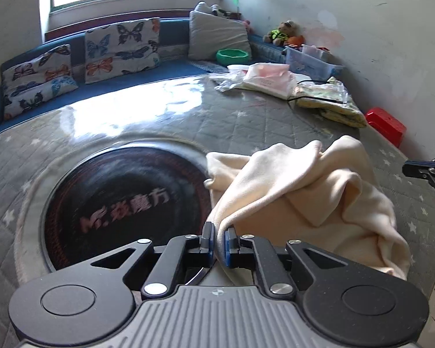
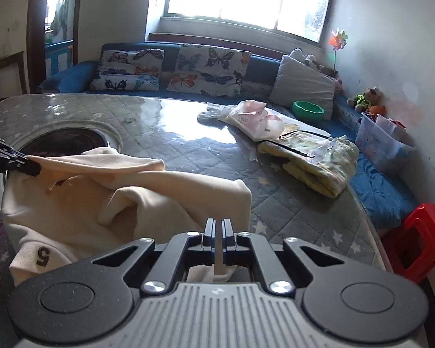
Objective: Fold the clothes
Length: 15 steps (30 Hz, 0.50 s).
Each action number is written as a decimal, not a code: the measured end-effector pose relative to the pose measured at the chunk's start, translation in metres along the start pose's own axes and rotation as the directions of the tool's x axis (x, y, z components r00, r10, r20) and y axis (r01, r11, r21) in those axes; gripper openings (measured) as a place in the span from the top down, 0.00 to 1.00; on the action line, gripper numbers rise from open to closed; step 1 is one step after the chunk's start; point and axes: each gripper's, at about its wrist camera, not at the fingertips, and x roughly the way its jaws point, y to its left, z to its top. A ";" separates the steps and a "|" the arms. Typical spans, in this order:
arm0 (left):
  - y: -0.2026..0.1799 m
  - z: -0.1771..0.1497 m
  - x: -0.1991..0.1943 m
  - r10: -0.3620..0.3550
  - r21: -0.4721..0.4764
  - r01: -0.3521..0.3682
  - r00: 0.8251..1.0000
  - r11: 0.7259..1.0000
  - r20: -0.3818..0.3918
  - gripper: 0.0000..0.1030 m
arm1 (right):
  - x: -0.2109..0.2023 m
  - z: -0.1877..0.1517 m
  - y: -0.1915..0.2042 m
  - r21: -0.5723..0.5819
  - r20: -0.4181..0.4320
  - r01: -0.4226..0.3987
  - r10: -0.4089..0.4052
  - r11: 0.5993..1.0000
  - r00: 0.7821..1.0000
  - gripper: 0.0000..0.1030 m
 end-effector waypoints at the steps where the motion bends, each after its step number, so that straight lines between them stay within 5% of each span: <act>1: 0.002 -0.003 -0.003 0.003 -0.008 -0.003 1.000 1.000 -0.003 0.92 | 0.000 0.000 0.004 -0.006 0.004 -0.018 0.018 1.000 1.000 0.93; 4: 0.008 -0.010 -0.010 0.016 -0.016 -0.016 1.000 1.000 -0.010 0.92 | 0.008 0.005 0.021 -0.049 0.008 -0.085 0.086 0.995 0.996 0.87; 8: 0.007 -0.011 -0.011 0.027 0.003 -0.027 0.999 1.000 -0.018 0.92 | 0.027 0.012 0.057 -0.168 0.013 -0.137 0.141 0.976 0.990 0.67; 15: 0.004 -0.010 -0.007 0.037 0.044 -0.035 0.999 0.998 -0.036 0.86 | 0.060 0.021 0.098 -0.309 -0.005 -0.159 0.166 0.938 0.986 0.70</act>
